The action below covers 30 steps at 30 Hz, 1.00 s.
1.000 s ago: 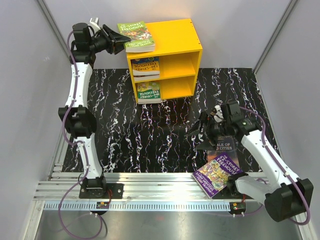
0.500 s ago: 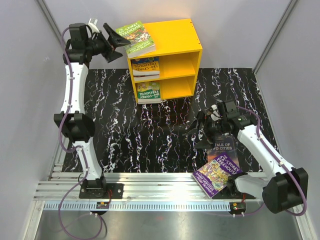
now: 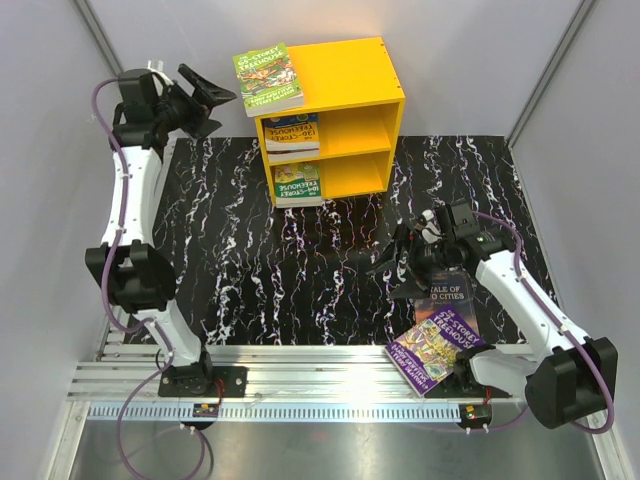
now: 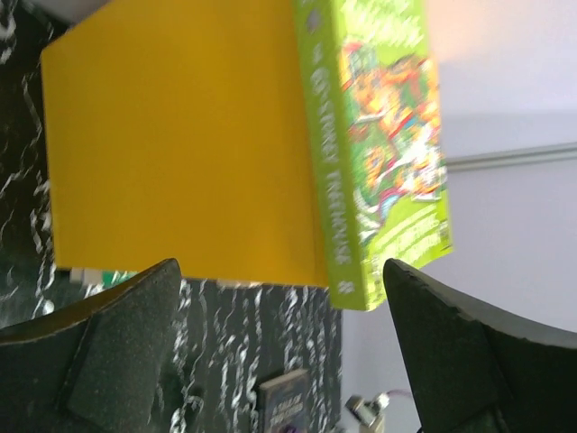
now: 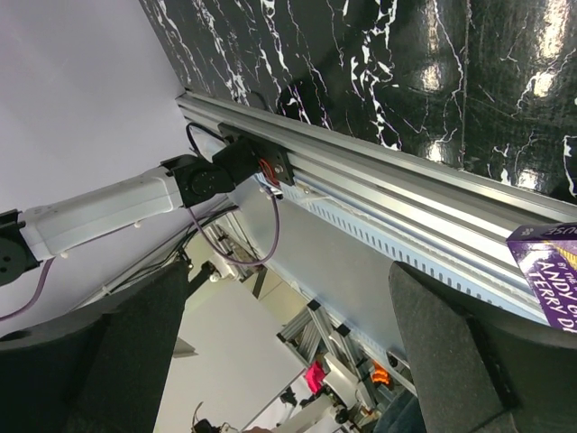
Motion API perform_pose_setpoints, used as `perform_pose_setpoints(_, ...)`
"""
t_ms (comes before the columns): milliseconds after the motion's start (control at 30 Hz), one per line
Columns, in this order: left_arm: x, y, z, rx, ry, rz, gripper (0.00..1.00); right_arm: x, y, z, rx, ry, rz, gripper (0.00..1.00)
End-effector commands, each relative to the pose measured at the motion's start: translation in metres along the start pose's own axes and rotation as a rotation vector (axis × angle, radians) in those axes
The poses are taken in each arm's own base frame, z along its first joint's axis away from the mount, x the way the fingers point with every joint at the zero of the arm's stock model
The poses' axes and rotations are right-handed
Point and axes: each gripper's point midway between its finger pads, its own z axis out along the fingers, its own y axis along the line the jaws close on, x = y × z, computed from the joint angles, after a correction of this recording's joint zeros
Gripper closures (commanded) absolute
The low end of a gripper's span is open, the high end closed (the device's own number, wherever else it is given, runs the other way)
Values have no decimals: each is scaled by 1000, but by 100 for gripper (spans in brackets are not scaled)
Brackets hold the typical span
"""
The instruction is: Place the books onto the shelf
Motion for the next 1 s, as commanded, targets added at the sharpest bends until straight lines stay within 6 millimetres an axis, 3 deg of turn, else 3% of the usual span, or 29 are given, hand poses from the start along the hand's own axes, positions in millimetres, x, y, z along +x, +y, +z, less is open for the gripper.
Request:
perform_pose_setpoints(0,-33,-59,-19,219,-133,70,6,4,6,-9,-8,-14,-62,0)
perform_pose_setpoints(67,-37,-63,-18,247,-145,51,12,5,4,-10,4,-15,-69,0)
perform_pose_setpoints(100,-39,-59,-15,241,-152,39,24,4,4,-10,11,-17,-69,0)
perform_pose_setpoints(200,-47,-56,-8,239,-175,14,47,2,3,-10,23,-16,-76,0)
perform_pose_setpoints(300,-50,-47,13,239,-151,-5,61,-1,3,-10,33,-17,-80,0)
perform_pose_setpoints(333,-55,-46,19,238,-151,-4,70,-2,3,-10,35,-19,-81,0)
perform_pose_setpoints(433,-58,-42,30,242,-146,-16,77,-5,1,-8,45,-18,-78,0)
perform_pose_setpoints(667,-60,-41,52,257,-134,-26,80,-15,-1,-3,56,-10,-61,0)
perform_pose_setpoints(967,-55,-66,67,334,-147,10,81,-31,-5,-2,72,-18,-52,0)
